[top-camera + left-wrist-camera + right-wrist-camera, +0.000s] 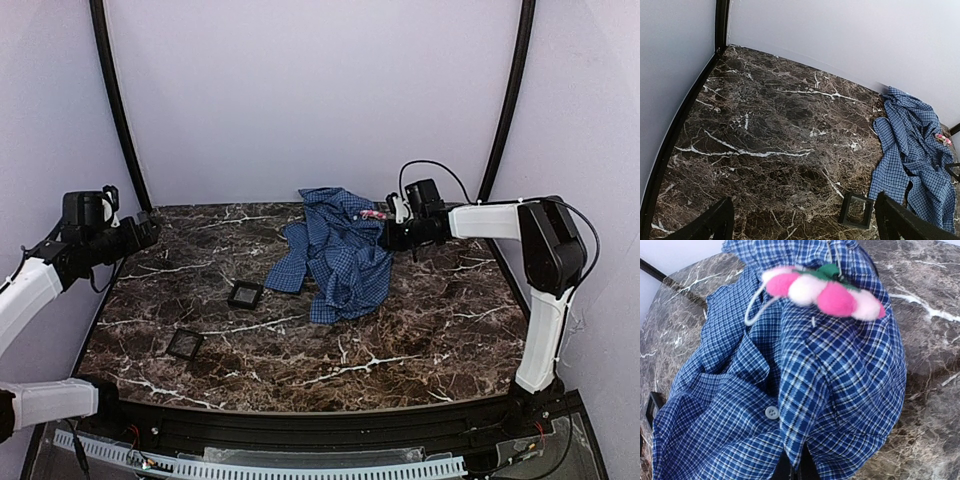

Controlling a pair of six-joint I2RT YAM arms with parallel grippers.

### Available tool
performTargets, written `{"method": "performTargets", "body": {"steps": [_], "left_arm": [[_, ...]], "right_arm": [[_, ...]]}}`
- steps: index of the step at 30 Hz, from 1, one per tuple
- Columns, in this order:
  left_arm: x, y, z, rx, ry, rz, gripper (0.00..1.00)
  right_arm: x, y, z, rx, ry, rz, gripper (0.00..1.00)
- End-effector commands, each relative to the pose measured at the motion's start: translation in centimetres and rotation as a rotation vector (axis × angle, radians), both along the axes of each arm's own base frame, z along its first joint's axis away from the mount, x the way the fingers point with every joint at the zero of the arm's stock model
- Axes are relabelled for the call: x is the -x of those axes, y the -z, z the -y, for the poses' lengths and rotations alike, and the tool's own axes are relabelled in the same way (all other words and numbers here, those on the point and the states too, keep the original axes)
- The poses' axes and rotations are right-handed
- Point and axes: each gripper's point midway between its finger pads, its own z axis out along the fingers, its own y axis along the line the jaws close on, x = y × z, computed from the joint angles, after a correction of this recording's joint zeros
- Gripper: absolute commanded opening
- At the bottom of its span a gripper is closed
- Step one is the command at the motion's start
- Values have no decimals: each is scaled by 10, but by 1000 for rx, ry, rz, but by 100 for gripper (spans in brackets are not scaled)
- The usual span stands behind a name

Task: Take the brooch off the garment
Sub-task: Move the crumpled clothing to the center of the board.

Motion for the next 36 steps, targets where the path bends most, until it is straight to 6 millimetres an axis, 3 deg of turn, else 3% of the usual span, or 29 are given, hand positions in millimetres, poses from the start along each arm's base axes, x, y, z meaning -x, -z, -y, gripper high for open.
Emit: {"method": "performTargets", "body": {"steps": [1,7,11,14,15,18,19,22,25,29,32,36], "left_arm": [[-3,-5,6,1,25,15,100],[-2,6,9,13,27,-6,100],[-5,14,26,64,75,-17,100],[-9,16,43,98,116,-26,100],[-10,18,49,107,129,-34,100],[-14,17,66,149,172,-26,100],[-14,20,73,154,192,-35,100],[-15,22,88,171,226,-41,100],[-15,29,108,184,277,-57,100],[-20,36,141,207,349,-74,100],[-29,44,172,211,422,-101,100],[-32,58,223,222,558,-157,100]], "right_arm": [[33,-19,-32,-37,-167,64,0],[109,-33,-81,-68,-340,39,0],[164,-44,-143,-138,-488,17,0],[179,-62,-185,-186,-556,43,0],[180,-70,-197,-204,-570,51,4],[172,-108,-220,-270,-576,115,50],[167,-119,-221,-276,-559,137,58],[144,-148,-208,-218,-461,227,76],[117,-152,-174,-151,-331,237,84],[88,-116,-116,-78,-191,156,91],[69,-77,-70,-44,-76,48,91],[58,-34,-36,-62,13,-65,88]]}}
